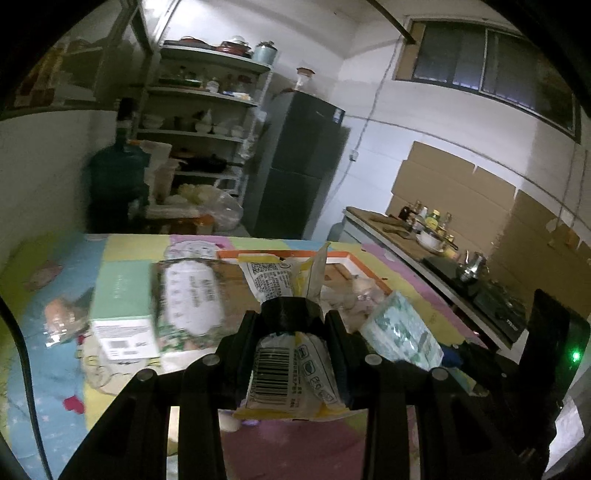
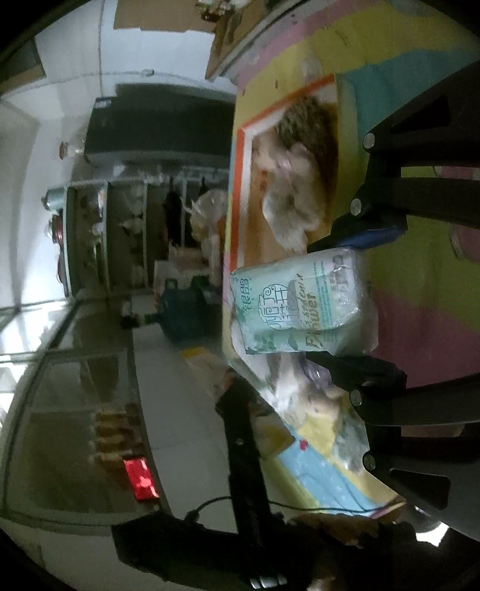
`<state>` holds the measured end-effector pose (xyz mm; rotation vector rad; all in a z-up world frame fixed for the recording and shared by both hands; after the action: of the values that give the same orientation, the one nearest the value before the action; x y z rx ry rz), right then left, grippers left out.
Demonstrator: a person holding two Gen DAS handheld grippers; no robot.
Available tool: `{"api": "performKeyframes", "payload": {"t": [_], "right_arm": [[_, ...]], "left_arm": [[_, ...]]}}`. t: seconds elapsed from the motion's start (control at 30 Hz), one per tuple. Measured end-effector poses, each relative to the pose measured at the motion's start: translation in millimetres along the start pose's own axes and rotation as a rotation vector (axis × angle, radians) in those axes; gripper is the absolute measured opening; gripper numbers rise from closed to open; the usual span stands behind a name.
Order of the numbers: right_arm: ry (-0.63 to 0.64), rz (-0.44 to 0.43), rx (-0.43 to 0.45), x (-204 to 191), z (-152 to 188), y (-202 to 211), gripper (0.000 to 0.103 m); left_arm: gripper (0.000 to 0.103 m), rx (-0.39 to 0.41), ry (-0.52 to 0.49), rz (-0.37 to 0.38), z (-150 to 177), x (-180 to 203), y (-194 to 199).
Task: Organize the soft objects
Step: 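Carry the snack packet and tissue pack with both tools over the tray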
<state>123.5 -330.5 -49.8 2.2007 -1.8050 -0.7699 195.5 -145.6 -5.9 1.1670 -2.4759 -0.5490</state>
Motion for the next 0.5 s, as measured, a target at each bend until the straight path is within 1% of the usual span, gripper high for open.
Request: {"api": "performKeyframes", "payload": {"t": [0.23,0.4,0.5], "right_arm": [[0.0,0.053,0.028,34,-18,-4,0.05],[-0.008,0.079,0.048,57,-36,-11,0.05],[-0.012,0.092,0.052,67,-47,-18,0.05]], "left_arm": [[0.037,-0.023,-0.011,0.013,-15,15,-31],[0.037,-0.031,-0.023,-0.007,-29,22,-55],[0.037,-0.044,-0.032,-0.038,-38,26,-73]]}}
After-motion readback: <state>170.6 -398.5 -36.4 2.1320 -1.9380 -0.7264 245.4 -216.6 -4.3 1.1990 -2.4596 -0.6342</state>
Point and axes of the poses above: each gripper's, at about its wrist camera, not at the fingertips, and y roughly against the way its jaws point, x to its right, z to its underside, the point moved 2 cm from there along -y, roughly the way its jaws point, and after that the axes turned 10 degrees about -y, right-handed, at the moved point
